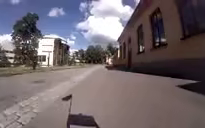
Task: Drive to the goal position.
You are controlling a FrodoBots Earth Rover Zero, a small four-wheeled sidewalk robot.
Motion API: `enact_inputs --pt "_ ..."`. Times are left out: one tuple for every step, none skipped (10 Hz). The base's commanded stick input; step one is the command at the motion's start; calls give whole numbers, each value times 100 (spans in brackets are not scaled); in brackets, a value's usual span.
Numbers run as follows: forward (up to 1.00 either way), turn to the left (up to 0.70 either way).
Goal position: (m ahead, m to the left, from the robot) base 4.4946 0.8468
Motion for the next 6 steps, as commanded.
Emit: enact_inputs --pt "85 0" --pt "85 -15" --pt "85 -34" --pt "85 -34" --pt "85 -33" --pt "85 -19"
